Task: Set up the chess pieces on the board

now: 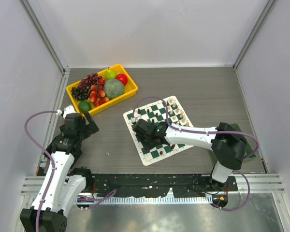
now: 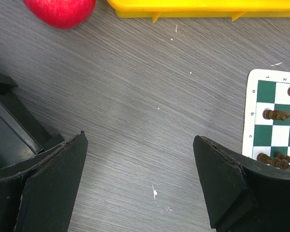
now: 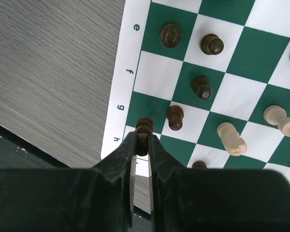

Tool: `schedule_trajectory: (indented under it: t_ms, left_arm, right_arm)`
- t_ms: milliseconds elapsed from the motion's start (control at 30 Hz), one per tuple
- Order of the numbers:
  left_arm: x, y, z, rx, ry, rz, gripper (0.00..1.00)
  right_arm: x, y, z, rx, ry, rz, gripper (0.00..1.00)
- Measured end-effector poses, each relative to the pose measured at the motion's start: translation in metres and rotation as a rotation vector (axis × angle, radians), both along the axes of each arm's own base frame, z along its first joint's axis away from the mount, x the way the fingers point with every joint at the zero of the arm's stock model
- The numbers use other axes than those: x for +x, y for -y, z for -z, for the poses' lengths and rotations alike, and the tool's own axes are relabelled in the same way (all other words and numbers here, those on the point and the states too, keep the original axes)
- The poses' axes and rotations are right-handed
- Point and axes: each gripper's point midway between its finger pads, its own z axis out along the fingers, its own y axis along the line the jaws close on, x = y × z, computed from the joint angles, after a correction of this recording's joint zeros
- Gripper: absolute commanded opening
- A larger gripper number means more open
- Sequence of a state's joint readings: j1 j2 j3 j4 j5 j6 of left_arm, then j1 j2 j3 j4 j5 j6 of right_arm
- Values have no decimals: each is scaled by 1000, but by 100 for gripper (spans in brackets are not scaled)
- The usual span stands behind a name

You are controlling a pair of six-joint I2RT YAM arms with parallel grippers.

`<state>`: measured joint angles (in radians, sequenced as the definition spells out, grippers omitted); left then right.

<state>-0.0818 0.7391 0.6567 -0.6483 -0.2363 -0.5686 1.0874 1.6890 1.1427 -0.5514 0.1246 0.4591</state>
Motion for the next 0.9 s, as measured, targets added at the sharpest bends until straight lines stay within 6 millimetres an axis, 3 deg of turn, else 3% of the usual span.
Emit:
schedule_trajectory:
  t_ms: [533, 900]
  left_arm:
    - [0, 0, 0, 1, 0, -1, 99]
    - [0, 0, 0, 2, 0, -2, 99]
  right_arm:
    - [0, -5, 14, -18, -16, -21, 11]
    - [0, -6, 14, -15, -15, -24, 25]
